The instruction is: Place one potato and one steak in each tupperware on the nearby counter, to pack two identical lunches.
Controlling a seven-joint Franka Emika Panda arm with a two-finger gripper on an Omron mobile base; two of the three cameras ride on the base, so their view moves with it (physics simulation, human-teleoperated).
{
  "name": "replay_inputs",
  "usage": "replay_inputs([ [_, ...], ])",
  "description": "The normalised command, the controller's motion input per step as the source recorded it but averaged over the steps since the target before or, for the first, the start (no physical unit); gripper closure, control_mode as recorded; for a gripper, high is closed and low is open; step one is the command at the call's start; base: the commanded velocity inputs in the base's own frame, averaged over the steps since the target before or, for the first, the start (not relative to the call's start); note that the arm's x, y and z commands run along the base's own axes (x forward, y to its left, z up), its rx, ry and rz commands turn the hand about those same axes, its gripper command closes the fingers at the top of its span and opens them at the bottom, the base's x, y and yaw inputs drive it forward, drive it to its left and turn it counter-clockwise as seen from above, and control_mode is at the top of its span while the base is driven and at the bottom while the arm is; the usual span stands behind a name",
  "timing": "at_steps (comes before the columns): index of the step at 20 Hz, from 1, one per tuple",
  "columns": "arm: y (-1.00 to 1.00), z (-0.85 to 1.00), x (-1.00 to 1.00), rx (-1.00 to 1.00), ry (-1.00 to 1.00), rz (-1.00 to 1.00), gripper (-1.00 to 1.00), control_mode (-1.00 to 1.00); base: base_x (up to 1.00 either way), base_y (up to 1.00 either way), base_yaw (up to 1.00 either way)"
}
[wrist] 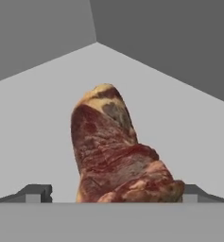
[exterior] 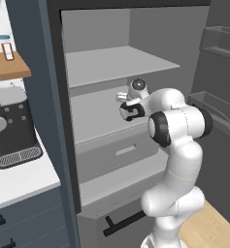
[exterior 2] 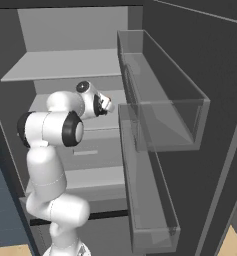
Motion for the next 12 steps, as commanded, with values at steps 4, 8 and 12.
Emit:
replay_inputs([
  [4, 0.00, -0.25, 0.00, 0.00, 0.00, -0.07, -1.00, -1.00, 0.00, 0.00, 0.00],
  [8, 0.00, -0.21, -0.02, 0.00, 0.02, -0.08, -1.00, -1.00, 0.00, 0.00, 0.00],
  [12, 0.00, -0.20, -0.04, 0.00, 0.06, -0.09, 1.00, -1.00, 0.00, 0.00, 0.00],
])
